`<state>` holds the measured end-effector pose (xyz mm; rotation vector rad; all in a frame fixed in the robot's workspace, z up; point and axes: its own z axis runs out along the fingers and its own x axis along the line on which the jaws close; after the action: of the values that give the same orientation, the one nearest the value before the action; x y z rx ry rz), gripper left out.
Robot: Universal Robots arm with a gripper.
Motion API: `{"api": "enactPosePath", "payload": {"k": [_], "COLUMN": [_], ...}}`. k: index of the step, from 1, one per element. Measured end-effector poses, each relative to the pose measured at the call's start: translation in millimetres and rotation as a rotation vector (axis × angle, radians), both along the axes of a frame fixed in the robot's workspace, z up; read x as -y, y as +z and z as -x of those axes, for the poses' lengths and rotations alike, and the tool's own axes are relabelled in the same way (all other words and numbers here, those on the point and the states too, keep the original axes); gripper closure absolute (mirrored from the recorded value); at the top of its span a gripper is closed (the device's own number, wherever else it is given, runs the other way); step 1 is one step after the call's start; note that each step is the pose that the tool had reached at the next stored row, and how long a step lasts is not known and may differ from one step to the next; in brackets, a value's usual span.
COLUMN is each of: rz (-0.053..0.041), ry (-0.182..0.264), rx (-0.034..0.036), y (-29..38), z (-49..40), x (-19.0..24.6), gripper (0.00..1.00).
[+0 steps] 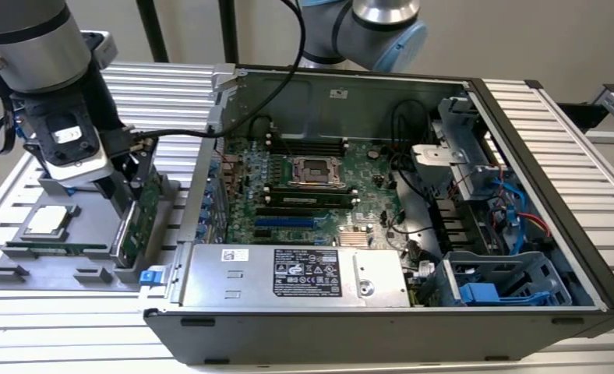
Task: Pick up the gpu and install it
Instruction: 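Pick up the gpu and move the gpu toward the slot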
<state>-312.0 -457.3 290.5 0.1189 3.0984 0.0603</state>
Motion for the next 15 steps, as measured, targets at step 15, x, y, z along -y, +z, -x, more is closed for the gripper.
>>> {"api": "enactPosePath", "payload": {"k": [15], "rz": [0.0003], "ry": [0.000], "rx": [0.0004], "y": [-8.2], "z": [1.0], "x": [-1.6], "gripper": [0.00]}}
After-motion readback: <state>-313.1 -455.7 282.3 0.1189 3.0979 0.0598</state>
